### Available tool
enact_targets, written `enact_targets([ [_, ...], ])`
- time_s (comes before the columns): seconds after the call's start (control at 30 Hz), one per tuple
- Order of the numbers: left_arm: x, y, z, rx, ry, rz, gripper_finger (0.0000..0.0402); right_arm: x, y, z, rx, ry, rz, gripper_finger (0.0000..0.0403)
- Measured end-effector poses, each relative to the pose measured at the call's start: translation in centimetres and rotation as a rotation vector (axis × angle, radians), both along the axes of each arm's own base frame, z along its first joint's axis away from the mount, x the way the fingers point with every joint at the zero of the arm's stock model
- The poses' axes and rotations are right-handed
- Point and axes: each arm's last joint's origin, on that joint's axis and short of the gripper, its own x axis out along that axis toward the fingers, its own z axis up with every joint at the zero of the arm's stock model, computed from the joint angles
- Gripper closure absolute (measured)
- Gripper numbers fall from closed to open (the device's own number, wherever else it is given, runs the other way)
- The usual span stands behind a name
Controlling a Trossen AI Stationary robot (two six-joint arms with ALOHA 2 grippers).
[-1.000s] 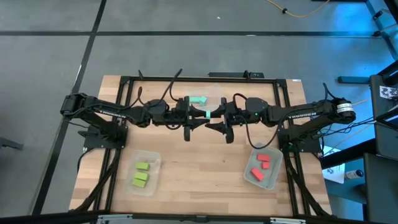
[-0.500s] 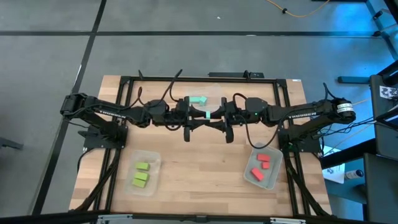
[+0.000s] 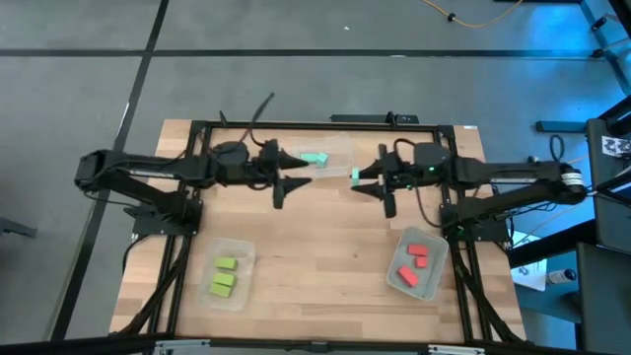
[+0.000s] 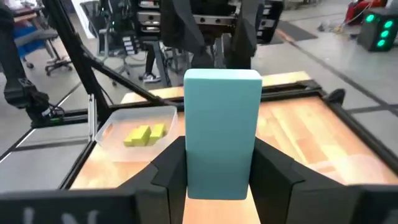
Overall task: Sort & place blocks by color
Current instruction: Put the blue block into the top transparent bin
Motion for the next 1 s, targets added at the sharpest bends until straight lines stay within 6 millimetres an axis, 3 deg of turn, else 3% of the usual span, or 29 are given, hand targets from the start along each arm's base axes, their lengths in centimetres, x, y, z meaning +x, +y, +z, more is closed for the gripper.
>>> enact_targets([
  [0.13, -1.8, 0.3, 0.2, 0.036, -0.033, 0.012, 0.0172, -2.2, -0.3, -0.2, -0.002, -0.032, -0.024, 0.0270],
  [0.37, -3.9, -0.2, -2.0, 0.002, -0.144, -0.003, 0.0172, -4.6, -0.4, -2.3, 0.074, -0.190, -0.081, 0.0270],
  [0.5, -4.0, -0.4, -2.5, 0.002, -0.168, 0.005, 0.0172, -4.9, -0.4, -3.1, 0.128, -0.235, -0.093, 0.0270],
  [1.0, -4.0, -0.4, -2.2, 0.004, -0.194, 0.013, 0.0172, -4.9, -0.4, -3.1, 0.153, -0.237, -0.095, 0.0270],
])
